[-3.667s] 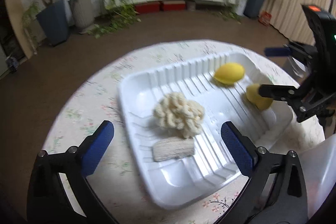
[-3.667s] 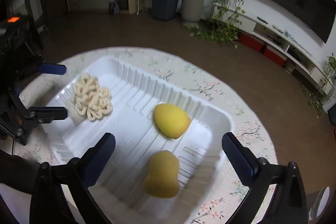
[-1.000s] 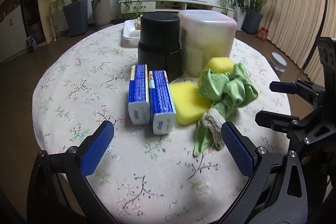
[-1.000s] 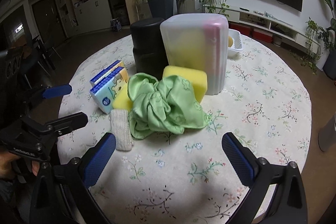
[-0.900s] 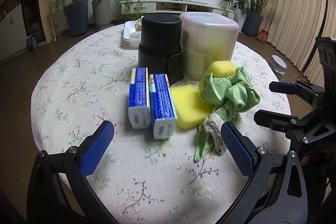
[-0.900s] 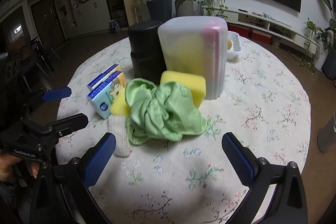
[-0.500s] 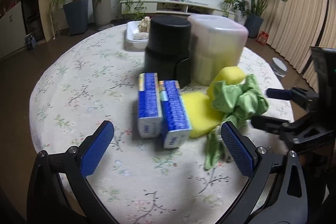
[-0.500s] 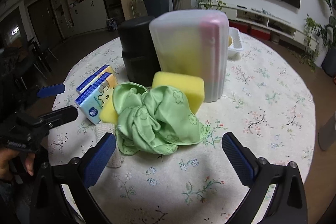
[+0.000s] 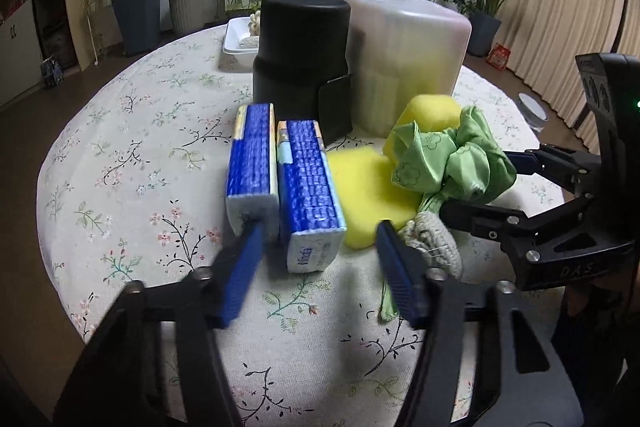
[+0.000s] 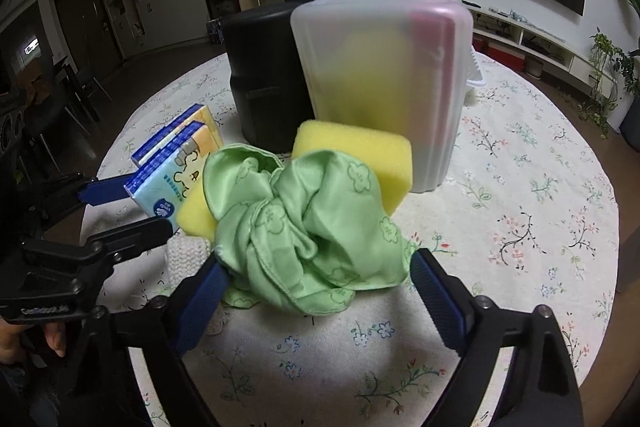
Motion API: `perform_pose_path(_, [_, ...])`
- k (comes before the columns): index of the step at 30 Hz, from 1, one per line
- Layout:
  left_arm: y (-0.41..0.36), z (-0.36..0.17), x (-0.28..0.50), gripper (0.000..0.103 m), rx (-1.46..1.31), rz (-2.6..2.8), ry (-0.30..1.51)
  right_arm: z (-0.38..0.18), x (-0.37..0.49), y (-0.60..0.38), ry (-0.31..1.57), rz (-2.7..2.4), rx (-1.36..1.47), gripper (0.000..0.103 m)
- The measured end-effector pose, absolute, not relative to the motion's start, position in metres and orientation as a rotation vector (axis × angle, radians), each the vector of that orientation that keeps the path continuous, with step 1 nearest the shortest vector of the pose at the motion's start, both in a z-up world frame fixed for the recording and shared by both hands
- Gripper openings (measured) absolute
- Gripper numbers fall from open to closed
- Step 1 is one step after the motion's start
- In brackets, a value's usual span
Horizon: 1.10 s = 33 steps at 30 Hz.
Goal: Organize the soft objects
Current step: 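Grasp the blue tissue pack with the left tool while the right tool grasps the green cloth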
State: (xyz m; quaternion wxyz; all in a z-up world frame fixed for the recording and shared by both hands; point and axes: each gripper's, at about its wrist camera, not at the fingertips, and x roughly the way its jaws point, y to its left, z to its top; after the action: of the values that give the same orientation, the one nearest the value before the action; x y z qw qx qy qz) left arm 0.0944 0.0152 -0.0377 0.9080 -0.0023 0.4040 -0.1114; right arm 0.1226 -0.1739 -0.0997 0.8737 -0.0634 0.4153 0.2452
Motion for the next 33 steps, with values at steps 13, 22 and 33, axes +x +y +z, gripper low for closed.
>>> perform_pose_path(13, [0.010,-0.042,0.096,0.032,-0.040,-0.216,0.845,-0.099,0.128,-0.171,0.872,0.536,-0.104,0.078])
perform_pose_path(22, [0.011,-0.040,0.097,0.030,-0.067,-0.208,0.848,-0.098,0.132,-0.174,0.878,0.547,-0.055,0.080])
perform_pose_path(33, [0.019,-0.041,0.096,0.026,-0.135,-0.204,0.859,-0.102,0.129,-0.167,0.881,0.613,-0.048,0.032])
